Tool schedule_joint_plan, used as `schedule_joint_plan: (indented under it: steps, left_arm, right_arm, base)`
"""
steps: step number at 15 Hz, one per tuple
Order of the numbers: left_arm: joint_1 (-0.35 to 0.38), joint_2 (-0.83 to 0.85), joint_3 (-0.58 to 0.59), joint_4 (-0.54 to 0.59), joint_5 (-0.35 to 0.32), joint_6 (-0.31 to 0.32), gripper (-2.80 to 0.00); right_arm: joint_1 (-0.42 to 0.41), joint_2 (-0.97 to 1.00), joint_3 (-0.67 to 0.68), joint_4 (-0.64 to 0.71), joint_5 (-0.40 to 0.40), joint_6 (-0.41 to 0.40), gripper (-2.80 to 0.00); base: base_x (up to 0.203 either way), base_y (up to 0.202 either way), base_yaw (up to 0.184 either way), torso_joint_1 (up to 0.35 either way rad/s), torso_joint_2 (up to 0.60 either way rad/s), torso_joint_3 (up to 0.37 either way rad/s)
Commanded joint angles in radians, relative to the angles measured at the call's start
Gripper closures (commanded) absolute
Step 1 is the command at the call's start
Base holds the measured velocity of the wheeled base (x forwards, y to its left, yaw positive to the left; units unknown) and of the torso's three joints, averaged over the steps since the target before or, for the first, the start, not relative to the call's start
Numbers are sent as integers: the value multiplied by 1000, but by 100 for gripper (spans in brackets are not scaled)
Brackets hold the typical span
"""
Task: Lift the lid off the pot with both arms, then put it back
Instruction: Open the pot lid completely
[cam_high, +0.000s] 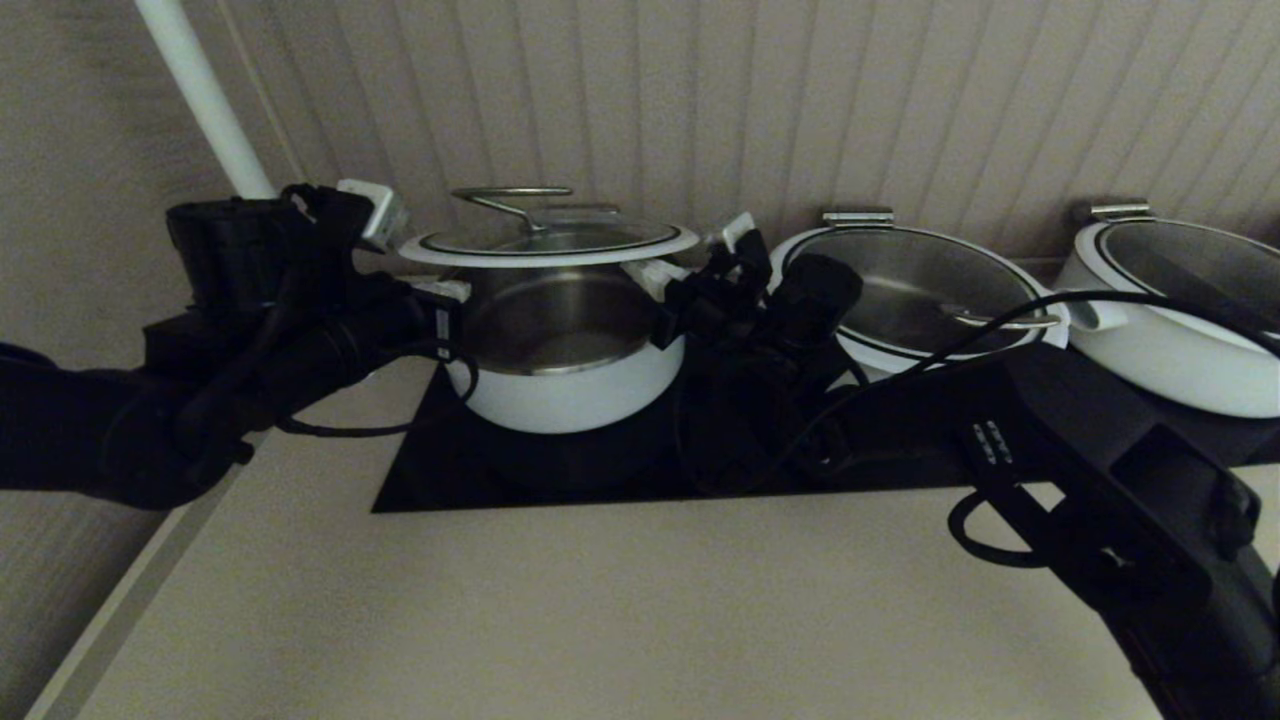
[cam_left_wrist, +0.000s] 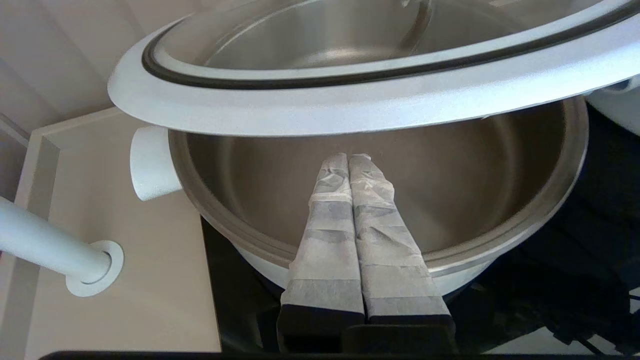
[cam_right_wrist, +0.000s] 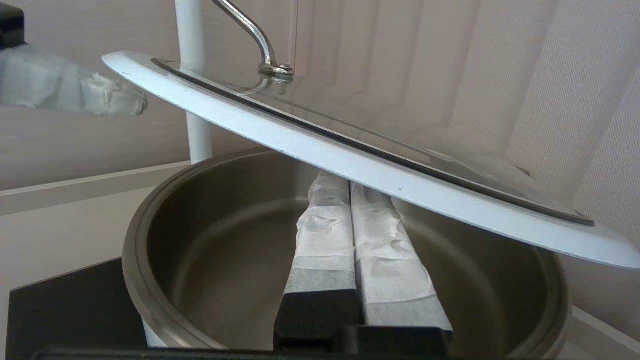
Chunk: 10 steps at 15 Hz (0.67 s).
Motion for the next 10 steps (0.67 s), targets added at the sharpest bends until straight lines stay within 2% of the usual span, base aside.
schedule_joint_plan:
  steps: [1, 4, 10]
  left_arm:
    - [0, 19, -14, -35, 1, 2, 0]
    - [0, 31, -28, -65, 27, 4, 0]
    - [0, 37, -36, -65, 28, 2, 0]
  right_arm:
    - [0, 1, -1, -5, 4, -1, 0]
    - [0, 1, -5, -5, 5, -1, 0]
    - [0, -1, -7, -5, 5, -1, 0]
  base:
    - [0, 0, 0, 0, 0, 0]
    - [0, 0, 0, 0, 0, 0]
    - [0, 0, 0, 0, 0, 0]
